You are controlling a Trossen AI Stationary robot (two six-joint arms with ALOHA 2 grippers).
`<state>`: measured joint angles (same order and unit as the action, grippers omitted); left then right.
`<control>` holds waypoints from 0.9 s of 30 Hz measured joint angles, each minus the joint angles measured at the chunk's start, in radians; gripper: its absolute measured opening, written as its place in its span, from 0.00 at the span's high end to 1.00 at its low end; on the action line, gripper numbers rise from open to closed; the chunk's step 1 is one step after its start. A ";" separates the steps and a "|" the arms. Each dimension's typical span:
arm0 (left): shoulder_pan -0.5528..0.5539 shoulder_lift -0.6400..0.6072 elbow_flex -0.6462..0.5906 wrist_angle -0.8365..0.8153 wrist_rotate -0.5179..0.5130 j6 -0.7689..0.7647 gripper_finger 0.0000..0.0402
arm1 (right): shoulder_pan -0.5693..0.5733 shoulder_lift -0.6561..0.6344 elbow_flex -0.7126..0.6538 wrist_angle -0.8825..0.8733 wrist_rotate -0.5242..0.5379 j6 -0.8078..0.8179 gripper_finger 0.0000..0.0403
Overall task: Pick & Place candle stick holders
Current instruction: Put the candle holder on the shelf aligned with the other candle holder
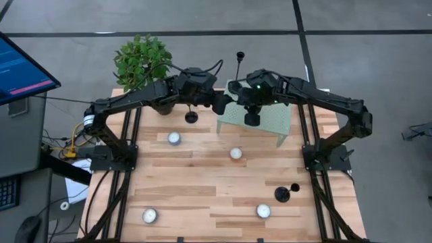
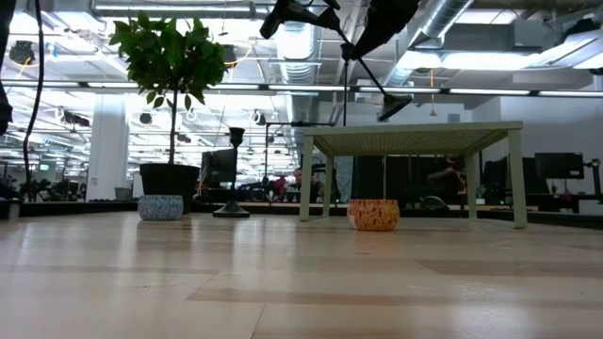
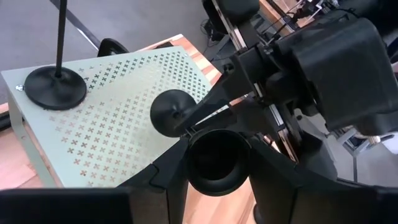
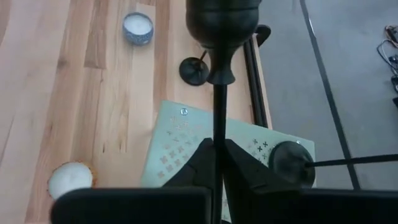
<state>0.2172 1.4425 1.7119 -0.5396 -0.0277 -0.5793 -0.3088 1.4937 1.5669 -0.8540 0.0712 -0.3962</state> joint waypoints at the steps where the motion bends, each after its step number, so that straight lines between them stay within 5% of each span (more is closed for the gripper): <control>1: 0.000 0.000 0.000 0.000 0.001 0.000 0.65 | 0.001 0.000 0.000 0.006 0.001 0.000 0.99; 13: -0.007 -0.081 -0.002 0.018 0.021 0.112 0.46 | -0.065 -0.146 0.001 0.122 -0.030 0.113 1.00; 18: -0.013 -0.149 -0.001 0.018 0.004 0.152 0.43 | -0.131 -0.246 -0.025 0.251 -0.131 0.200 1.00; 27: -0.062 -0.257 -0.001 0.025 -0.113 0.212 0.48 | -0.135 -0.388 -0.396 0.722 -0.179 0.392 1.00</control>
<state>0.1550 1.1853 1.7111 -0.5147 -0.1407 -0.3670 -0.4442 1.1056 1.1709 -0.1323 -0.1078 -0.0042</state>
